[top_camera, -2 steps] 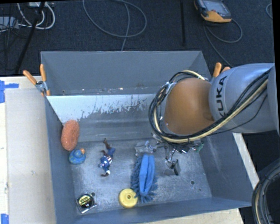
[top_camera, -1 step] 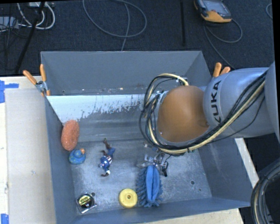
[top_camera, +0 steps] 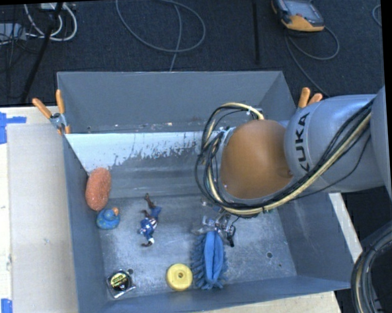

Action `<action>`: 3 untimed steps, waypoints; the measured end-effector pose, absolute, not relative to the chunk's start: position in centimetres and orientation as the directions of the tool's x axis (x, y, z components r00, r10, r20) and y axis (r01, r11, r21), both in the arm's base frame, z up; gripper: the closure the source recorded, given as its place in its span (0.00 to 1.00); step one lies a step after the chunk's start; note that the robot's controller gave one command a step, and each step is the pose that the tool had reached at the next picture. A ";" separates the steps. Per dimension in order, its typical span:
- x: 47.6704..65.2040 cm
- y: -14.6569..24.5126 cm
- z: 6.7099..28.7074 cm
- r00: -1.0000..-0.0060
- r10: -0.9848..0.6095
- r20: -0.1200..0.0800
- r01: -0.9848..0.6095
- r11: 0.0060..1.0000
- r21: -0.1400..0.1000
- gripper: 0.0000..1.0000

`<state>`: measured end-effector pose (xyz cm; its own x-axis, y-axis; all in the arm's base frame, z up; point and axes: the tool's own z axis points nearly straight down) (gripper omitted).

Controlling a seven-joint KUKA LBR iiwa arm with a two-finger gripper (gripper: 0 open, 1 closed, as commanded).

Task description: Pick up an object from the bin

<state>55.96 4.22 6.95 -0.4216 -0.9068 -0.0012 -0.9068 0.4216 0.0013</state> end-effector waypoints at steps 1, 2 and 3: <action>55.8 4.2 7.5 -0.422 -0.906 0.002 -0.906 0.422 0.007 1.00; 55.7 4.3 9.4 -0.424 -0.906 0.003 -0.906 0.424 0.008 1.00; 55.9 4.3 11.1 -0.425 -0.905 0.000 -0.905 0.425 0.002 1.00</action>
Offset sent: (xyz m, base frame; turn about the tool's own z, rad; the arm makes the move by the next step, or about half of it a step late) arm 0.0001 0.0001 0.0586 0.0000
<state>55.89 4.32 11.05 -0.4245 -0.9054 -0.0001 -0.9054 0.4245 0.0025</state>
